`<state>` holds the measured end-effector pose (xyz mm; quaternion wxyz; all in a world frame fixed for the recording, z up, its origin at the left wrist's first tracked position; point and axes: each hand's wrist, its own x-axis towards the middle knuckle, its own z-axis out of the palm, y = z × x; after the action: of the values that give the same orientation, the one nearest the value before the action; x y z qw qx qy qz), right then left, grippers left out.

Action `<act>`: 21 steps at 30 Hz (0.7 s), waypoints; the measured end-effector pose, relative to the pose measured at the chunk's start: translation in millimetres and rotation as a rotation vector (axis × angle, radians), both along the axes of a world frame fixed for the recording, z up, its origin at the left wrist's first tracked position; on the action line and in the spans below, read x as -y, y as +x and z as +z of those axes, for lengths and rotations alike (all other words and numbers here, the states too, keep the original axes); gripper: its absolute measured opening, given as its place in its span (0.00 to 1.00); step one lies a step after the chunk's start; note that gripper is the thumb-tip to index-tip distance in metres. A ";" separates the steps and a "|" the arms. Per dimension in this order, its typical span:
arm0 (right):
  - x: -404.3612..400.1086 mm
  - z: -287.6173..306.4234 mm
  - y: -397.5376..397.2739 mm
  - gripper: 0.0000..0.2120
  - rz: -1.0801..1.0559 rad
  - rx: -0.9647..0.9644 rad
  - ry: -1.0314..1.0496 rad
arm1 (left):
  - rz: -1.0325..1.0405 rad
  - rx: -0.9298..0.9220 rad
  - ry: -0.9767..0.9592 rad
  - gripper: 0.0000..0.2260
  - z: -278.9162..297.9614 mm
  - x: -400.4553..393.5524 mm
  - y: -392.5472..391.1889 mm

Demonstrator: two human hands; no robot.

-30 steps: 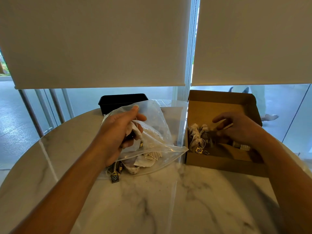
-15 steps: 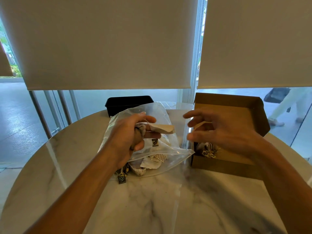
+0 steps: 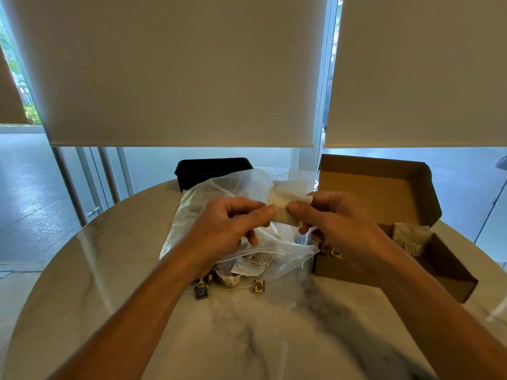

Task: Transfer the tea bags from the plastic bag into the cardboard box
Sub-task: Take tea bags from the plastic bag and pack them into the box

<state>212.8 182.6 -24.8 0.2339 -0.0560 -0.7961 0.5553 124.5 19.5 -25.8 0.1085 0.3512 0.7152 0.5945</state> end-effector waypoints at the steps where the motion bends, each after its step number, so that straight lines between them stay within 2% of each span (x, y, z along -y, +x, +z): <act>1: 0.0 0.1 -0.1 0.06 0.001 0.005 -0.013 | 0.008 -0.026 -0.004 0.12 -1.7 -0.6 -0.7; 9: -0.9 0.7 0.2 0.08 0.033 0.003 -0.015 | 0.100 -0.075 0.072 0.05 -5.0 -2.1 -6.0; 13: -4.5 6.7 4.5 0.15 0.013 -0.022 0.052 | 0.104 -0.138 0.063 0.04 -3.1 -1.8 -3.9; 17: -7.7 11.6 7.9 0.03 -0.056 -0.018 0.169 | 0.083 -0.224 0.003 0.03 -2.8 -2.7 -0.6; 21: -23.5 23.1 22.4 0.03 -0.144 0.081 0.279 | 0.084 -0.263 -0.033 0.03 -7.5 -5.0 -1.5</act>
<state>235.2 206.1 -1.7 0.2464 -0.1021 -0.8682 0.4185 123.0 24.5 -33.3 -0.0054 0.3940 0.7471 0.5354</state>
